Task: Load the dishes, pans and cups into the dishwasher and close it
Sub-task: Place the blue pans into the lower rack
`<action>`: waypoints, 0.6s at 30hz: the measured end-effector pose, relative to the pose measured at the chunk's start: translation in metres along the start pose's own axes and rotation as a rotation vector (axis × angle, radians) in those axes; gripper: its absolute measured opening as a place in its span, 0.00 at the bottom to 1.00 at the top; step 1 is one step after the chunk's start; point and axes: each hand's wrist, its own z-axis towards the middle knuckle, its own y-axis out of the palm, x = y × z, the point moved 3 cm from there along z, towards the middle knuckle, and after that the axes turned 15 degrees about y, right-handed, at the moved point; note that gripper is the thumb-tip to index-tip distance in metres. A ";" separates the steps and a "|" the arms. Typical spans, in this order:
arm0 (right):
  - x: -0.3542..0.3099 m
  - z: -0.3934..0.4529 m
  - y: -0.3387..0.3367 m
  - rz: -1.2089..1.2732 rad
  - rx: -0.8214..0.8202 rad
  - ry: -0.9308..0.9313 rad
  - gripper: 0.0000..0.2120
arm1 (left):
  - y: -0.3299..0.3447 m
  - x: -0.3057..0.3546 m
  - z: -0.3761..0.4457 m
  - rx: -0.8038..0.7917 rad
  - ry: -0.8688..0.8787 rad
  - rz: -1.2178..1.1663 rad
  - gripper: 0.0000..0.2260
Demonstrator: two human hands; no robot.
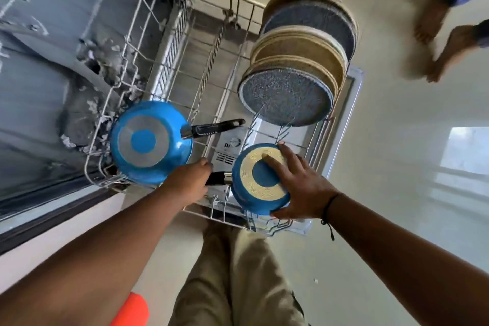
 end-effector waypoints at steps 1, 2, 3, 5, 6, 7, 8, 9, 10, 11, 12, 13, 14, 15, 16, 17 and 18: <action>-0.001 0.002 0.004 -0.031 0.031 0.002 0.60 | 0.001 0.000 0.004 -0.009 -0.006 0.021 0.17; -0.001 0.004 0.009 -0.066 0.062 0.004 0.60 | 0.003 -0.001 0.008 -0.018 -0.007 0.037 0.18; -0.001 0.006 0.014 -0.098 0.090 0.005 0.60 | 0.005 -0.001 0.011 -0.028 -0.008 0.051 0.18; -0.002 0.010 0.022 -0.137 0.132 0.000 0.58 | 0.012 -0.002 0.015 -0.031 -0.011 0.073 0.18; -0.003 0.011 0.026 -0.139 0.150 -0.002 0.56 | 0.016 -0.003 0.016 -0.028 -0.018 0.071 0.18; -0.003 0.013 0.031 -0.136 0.164 -0.004 0.55 | 0.020 -0.005 0.018 -0.028 -0.028 0.064 0.18; -0.003 0.014 0.035 -0.136 0.178 -0.006 0.54 | 0.024 -0.006 0.020 -0.030 -0.037 0.059 0.18; -0.004 0.016 0.041 -0.141 0.190 -0.007 0.54 | 0.028 -0.008 0.022 -0.034 -0.045 0.054 0.19; -0.004 0.018 0.046 -0.145 0.201 -0.006 0.54 | 0.031 -0.009 0.024 -0.036 -0.055 0.051 0.19; -0.004 0.019 0.050 -0.145 0.209 -0.005 0.54 | 0.034 -0.010 0.025 -0.039 -0.066 0.051 0.19; -0.005 0.020 0.055 -0.141 0.213 -0.001 0.54 | 0.037 -0.010 0.026 -0.038 -0.074 0.052 0.20; -0.005 0.021 0.058 -0.141 0.214 0.006 0.54 | 0.040 -0.011 0.028 -0.035 -0.081 0.056 0.20; -0.005 0.022 0.062 -0.143 0.212 0.015 0.54 | 0.043 -0.011 0.029 -0.026 -0.087 0.063 0.20; -0.005 0.023 0.065 -0.146 0.211 0.023 0.54 | 0.046 -0.012 0.030 -0.018 -0.095 0.067 0.20; -0.006 0.025 0.067 -0.147 0.208 0.031 0.55 | 0.048 -0.014 0.031 -0.009 -0.106 0.065 0.20; -0.008 0.027 0.069 -0.146 0.202 0.038 0.56 | 0.051 -0.017 0.032 0.000 -0.119 0.054 0.20; -0.009 0.029 0.071 -0.148 0.195 0.046 0.57 | 0.053 -0.019 0.032 0.009 -0.134 0.036 0.19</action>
